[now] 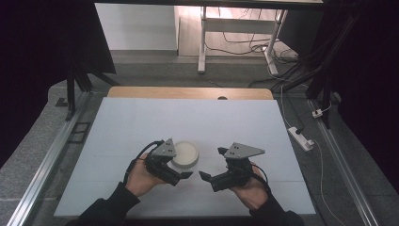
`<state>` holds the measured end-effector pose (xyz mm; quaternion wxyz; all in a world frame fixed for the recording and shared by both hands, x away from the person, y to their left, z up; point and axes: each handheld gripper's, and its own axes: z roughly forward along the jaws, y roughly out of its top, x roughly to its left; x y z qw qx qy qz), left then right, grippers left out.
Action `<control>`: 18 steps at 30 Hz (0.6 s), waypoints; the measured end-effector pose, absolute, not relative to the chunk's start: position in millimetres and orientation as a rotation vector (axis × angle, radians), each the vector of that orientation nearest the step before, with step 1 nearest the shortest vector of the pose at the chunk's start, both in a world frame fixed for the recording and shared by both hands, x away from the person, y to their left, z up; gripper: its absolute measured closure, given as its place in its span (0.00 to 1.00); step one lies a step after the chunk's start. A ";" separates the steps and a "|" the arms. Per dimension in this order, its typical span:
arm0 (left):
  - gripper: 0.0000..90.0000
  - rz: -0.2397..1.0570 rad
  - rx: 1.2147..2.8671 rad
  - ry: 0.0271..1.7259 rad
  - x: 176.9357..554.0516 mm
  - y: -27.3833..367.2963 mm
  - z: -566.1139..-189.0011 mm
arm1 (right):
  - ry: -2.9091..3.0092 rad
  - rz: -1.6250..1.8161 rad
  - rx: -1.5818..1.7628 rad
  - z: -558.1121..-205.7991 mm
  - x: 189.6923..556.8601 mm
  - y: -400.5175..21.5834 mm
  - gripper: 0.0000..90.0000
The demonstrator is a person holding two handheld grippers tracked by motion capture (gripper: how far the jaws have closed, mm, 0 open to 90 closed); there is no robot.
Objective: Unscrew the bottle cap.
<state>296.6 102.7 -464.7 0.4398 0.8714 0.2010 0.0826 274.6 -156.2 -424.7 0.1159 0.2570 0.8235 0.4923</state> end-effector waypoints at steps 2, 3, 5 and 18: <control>0.09 0.203 2.168 0.494 296.7 102.6 -464.7 | 2.423 1.438 0.739 -423.8 275.6 -151.5 0.00; 0.09 0.196 2.166 0.496 296.3 101.7 -465.1 | 2.425 1.434 0.734 -423.4 276.3 -149.3 0.00; 0.09 0.197 2.169 0.495 295.8 100.8 -465.4 | 2.426 1.439 0.724 -422.8 277.6 -144.9 0.00; 0.09 0.188 2.176 0.484 294.0 96.2 -467.5 | 2.468 1.456 0.689 -420.7 286.3 -114.1 0.00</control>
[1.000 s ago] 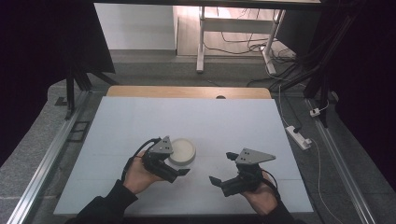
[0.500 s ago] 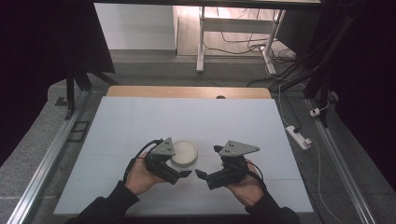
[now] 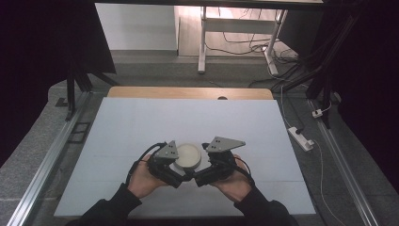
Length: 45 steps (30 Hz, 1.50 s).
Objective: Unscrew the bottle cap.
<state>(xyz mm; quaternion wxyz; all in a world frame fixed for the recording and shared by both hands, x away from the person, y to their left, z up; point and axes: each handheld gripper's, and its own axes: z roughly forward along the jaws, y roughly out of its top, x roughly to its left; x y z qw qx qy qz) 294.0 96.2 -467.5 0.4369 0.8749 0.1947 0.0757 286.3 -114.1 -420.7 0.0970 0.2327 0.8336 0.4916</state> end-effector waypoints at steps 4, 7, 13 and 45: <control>0.09 0.188 2.181 0.479 294.0 95.6 -468.0 | 2.480 1.443 0.689 -423.8 288.3 -107.6 0.00; 0.09 0.179 2.179 0.480 293.5 93.8 -468.9 | 2.484 1.433 0.678 -426.0 289.5 -102.5 0.00; 0.09 0.175 2.186 0.471 293.1 92.1 -469.4 | 2.480 1.425 0.680 -430.1 293.1 -97.0 0.00; 0.09 0.003 2.173 0.273 298.6 100.7 -469.4 | 2.699 1.632 0.298 -431.8 314.9 -104.3 0.08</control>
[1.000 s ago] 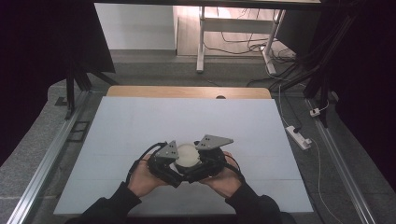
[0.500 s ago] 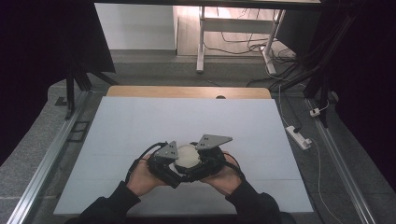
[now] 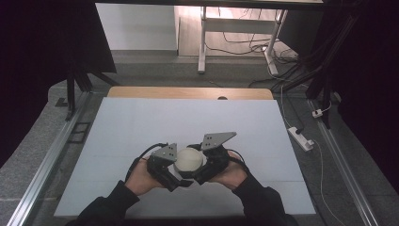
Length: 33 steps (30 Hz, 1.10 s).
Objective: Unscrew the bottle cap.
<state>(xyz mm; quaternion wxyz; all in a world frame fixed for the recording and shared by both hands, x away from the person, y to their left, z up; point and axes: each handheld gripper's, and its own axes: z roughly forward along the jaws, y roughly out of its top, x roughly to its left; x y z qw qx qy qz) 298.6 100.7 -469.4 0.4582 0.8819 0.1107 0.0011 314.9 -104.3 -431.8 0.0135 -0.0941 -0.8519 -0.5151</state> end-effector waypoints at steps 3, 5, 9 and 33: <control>0.09 0.000 2.181 0.249 298.0 100.7 -469.3 | -2.629 -1.595 -0.221 -431.9 316.6 -105.0 0.08; 0.09 0.010 2.189 0.255 297.6 99.7 -470.2 | -2.637 -1.576 -0.218 -432.5 317.0 -104.6 0.07; 0.09 0.046 2.188 0.292 297.1 98.9 -468.6 | -2.645 -1.584 -0.286 -431.5 315.6 -104.8 0.01; 0.09 0.170 2.160 0.474 294.3 97.2 -462.9 | -2.798 -1.685 -0.708 -427.1 295.0 -93.5 0.07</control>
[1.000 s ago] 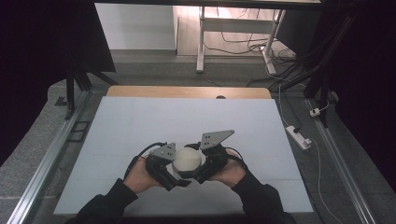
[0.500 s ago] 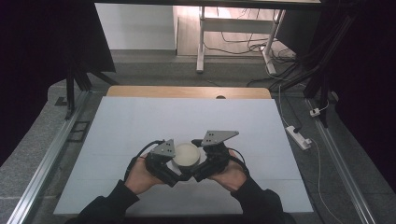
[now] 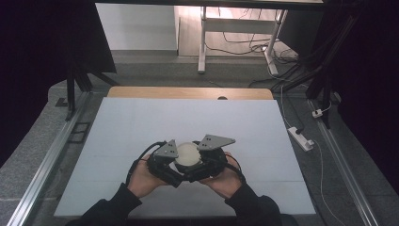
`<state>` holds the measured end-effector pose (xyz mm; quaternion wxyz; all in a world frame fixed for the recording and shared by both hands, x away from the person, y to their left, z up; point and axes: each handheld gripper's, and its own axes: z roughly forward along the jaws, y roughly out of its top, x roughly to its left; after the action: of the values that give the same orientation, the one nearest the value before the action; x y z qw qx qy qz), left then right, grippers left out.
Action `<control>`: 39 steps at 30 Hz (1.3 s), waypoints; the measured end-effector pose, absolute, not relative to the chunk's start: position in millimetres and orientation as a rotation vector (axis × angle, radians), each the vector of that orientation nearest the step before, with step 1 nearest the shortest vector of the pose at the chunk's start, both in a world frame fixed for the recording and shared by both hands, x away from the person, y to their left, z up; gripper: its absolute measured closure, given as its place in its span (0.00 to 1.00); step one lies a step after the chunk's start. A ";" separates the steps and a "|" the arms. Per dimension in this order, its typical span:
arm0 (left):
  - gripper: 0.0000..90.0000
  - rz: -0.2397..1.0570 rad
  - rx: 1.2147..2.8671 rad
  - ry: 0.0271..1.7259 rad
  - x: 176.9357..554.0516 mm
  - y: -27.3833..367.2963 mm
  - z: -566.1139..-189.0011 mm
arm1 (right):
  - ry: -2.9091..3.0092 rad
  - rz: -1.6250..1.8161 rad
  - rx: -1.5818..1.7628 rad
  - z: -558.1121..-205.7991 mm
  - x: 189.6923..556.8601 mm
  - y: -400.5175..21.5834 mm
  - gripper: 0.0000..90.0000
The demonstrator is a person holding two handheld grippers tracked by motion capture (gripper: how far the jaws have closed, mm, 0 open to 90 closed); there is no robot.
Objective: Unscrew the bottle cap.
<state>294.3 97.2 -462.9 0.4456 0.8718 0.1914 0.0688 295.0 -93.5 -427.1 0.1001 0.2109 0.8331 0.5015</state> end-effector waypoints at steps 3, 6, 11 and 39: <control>0.09 0.158 2.152 0.469 294.6 98.1 -463.2 | 2.451 1.478 0.613 -427.0 293.3 -92.7 0.07; 0.09 0.139 2.157 0.438 294.4 98.0 -463.9 | 2.475 1.490 0.601 -426.9 294.9 -93.3 0.07; 0.09 0.099 2.160 0.391 295.4 99.2 -464.0 | 2.538 1.546 0.538 -427.7 300.3 -98.0 0.08; 0.09 0.093 2.129 0.403 297.5 105.9 -463.6 | 2.557 1.629 0.490 -419.4 306.8 -111.4 0.00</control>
<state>297.5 105.9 -463.6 0.4673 0.8679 0.1642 0.0378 306.8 -111.4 -419.4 0.0351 0.1594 0.8322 0.5299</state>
